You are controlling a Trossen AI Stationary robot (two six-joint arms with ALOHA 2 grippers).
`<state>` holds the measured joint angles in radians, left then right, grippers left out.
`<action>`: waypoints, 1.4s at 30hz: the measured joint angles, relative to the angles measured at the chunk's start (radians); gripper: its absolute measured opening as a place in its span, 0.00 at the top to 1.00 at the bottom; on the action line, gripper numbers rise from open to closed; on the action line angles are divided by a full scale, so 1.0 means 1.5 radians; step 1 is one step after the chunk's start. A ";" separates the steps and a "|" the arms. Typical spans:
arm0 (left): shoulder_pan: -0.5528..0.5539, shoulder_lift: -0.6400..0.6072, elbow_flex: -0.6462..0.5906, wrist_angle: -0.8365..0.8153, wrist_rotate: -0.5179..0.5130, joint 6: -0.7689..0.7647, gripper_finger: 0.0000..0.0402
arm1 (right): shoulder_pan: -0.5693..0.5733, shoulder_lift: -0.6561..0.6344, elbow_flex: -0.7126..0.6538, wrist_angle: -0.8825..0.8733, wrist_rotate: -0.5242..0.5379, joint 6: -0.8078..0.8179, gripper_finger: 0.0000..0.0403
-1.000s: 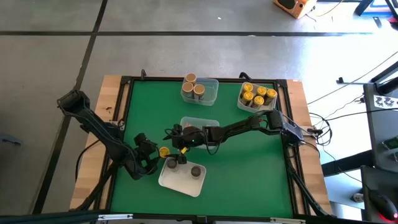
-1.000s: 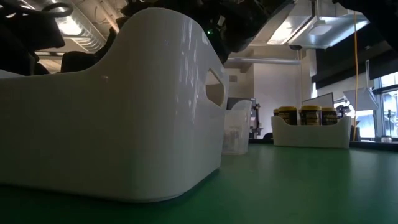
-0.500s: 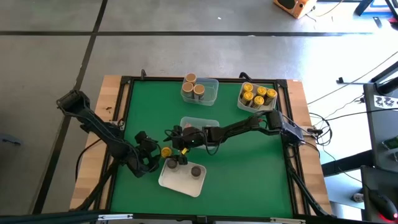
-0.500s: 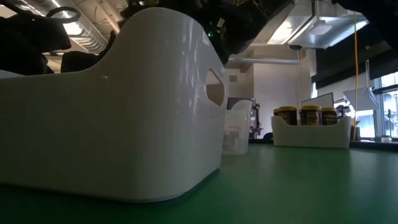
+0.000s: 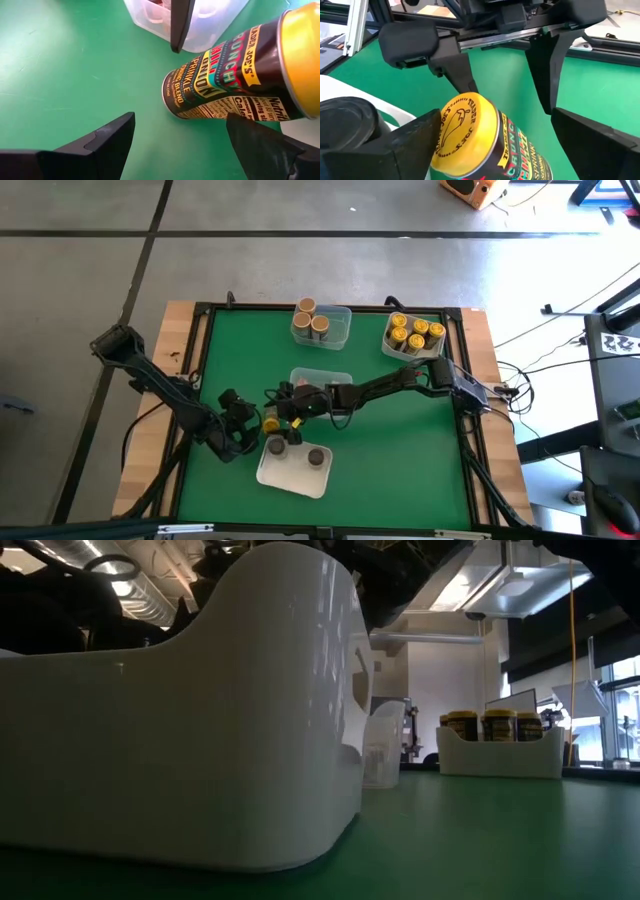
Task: Sort spices by type
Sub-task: Put the yellow seasoning bottle into the top white bin
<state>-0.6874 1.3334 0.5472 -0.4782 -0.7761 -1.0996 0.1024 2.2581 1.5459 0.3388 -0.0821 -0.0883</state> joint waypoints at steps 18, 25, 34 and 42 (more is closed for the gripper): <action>0.001 0.000 0.001 0.010 -0.011 -0.039 0.23 | 0.000 -0.011 0.001 0.006 0.097 -0.010 0.07; 0.001 0.000 0.003 0.020 -0.014 -0.036 0.23 | -0.009 -0.012 0.003 0.006 0.104 -0.014 0.07; 0.001 0.000 0.002 0.012 -0.012 -0.035 0.23 | -0.008 -0.040 0.022 -0.071 0.100 -0.016 0.07; 0.001 0.000 0.002 0.012 -0.013 -0.033 0.23 | -0.008 -0.052 0.022 -0.109 0.101 -0.016 0.07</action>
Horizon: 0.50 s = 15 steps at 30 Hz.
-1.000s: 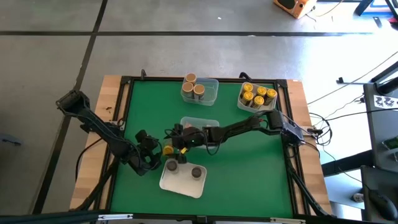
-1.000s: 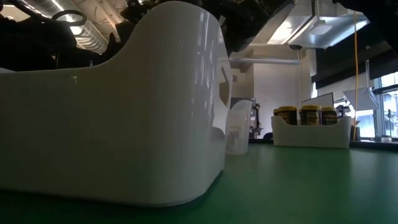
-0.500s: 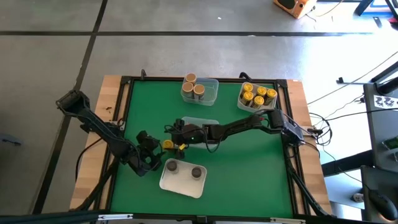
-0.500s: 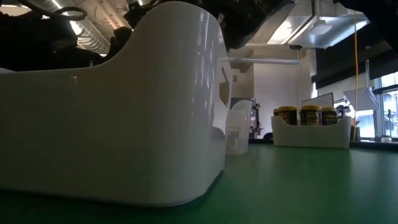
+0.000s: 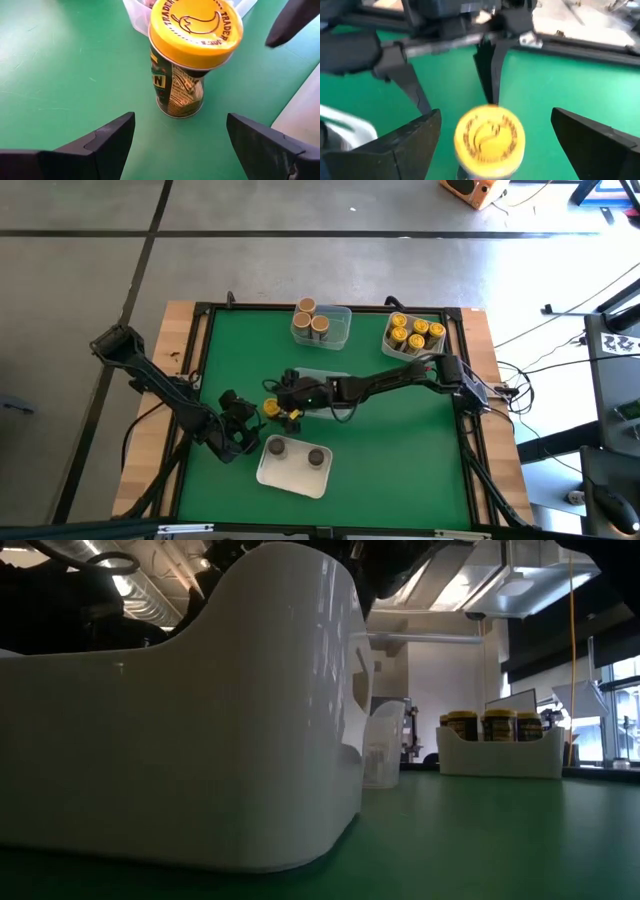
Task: Sort spices by type
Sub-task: Put the yellow seasoning bottle into the top white bin
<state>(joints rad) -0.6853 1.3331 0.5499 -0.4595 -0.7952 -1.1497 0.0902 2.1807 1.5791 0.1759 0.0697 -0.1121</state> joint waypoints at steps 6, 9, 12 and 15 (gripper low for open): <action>0.000 0.000 0.000 0.000 0.000 0.000 0.23 | 0.000 0.001 0.000 -0.051 -0.006 0.023 0.07; 0.000 0.000 0.000 0.000 -0.002 0.000 0.23 | 0.000 0.005 0.000 -0.044 -0.006 0.025 0.07; 0.000 0.000 0.000 0.000 -0.003 0.000 0.23 | -0.002 0.015 0.001 -0.028 -0.006 0.026 0.07; 0.000 0.000 -0.001 0.000 -0.003 0.000 0.23 | -0.004 0.029 0.000 -0.012 -0.006 0.030 0.07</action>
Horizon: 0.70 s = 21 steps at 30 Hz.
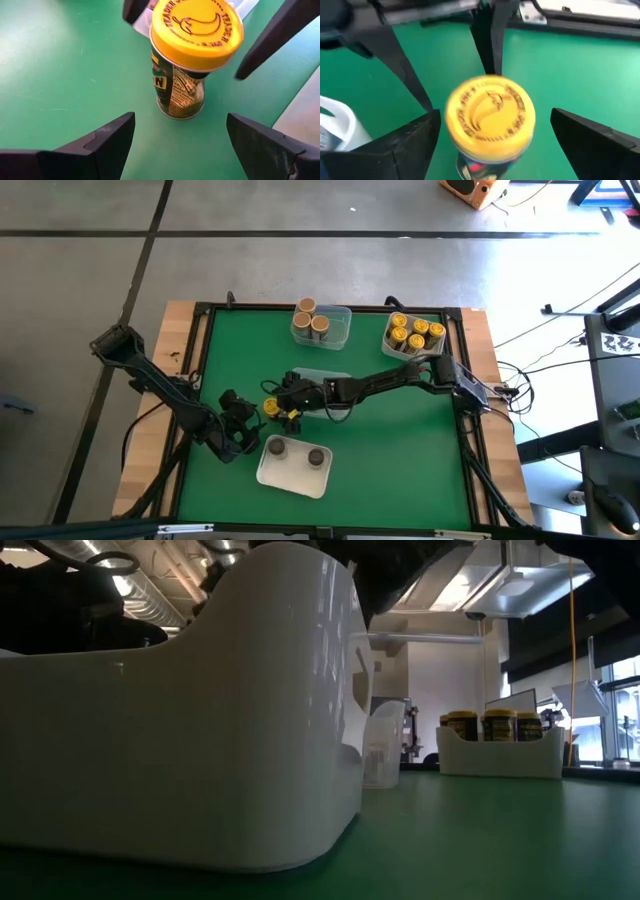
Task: Sort spices by type
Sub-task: Put the yellow seasoning bottle into the top white bin
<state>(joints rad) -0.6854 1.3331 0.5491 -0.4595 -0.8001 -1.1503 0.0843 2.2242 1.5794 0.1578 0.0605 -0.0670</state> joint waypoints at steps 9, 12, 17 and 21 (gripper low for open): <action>0.000 0.000 0.000 0.004 -0.006 0.003 0.23 | 0.000 0.027 -0.001 0.041 -0.011 0.007 0.09; 0.000 0.000 0.000 0.004 -0.006 0.003 0.22 | -0.001 0.028 -0.001 0.050 -0.011 0.002 0.16; -0.001 0.000 0.000 0.006 -0.006 0.002 0.22 | -0.001 0.028 -0.001 0.052 -0.011 -0.012 0.39; -0.011 0.000 0.001 0.005 0.007 -0.001 0.22 | -0.001 0.029 -0.001 0.051 -0.011 -0.024 0.45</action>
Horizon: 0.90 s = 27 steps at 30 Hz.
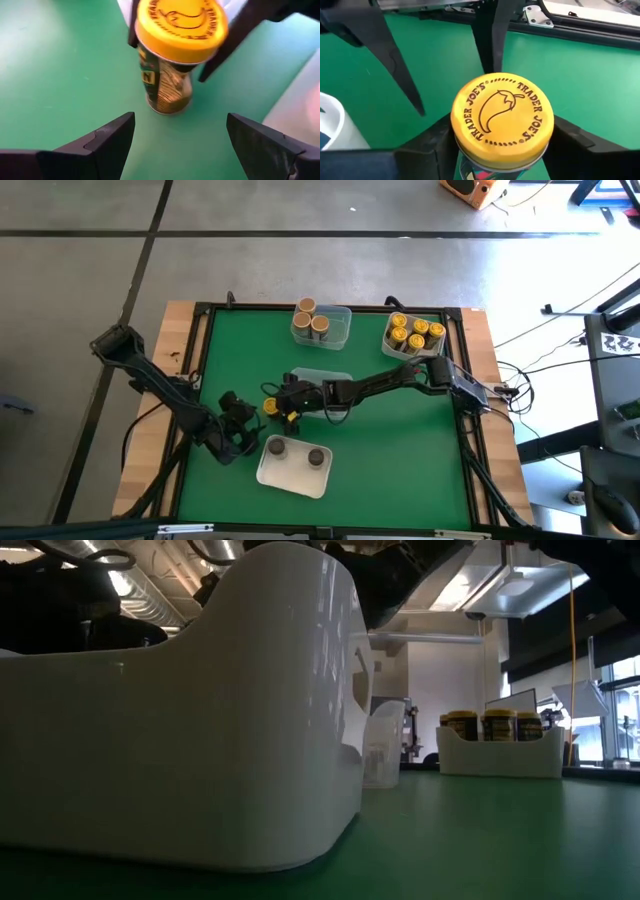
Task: Sort spices by type
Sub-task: Put the yellow seasoning bottle into the top white bin
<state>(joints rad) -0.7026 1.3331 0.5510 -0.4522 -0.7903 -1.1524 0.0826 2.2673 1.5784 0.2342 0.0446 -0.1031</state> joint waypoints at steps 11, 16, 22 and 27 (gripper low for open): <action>-0.016 -0.007 0.010 -0.006 0.001 0.001 0.22 | 0.002 -0.058 0.000 -0.028 0.025 -0.029 0.45; -0.015 -0.007 0.010 -0.006 -0.011 0.001 0.22 | 0.002 -0.139 0.000 -0.090 0.052 -0.045 0.45; -0.015 -0.007 0.010 -0.004 -0.016 0.004 0.22 | 0.002 -0.250 0.000 -0.195 0.092 -0.061 0.45; -0.015 -0.007 0.010 -0.002 -0.017 0.004 0.22 | 0.002 -0.343 0.000 -0.330 0.157 -0.063 0.45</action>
<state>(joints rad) -0.7250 1.3220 0.5659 -0.4547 -0.8154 -1.1458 0.0849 1.7528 1.5787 -0.2613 0.2808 -0.1975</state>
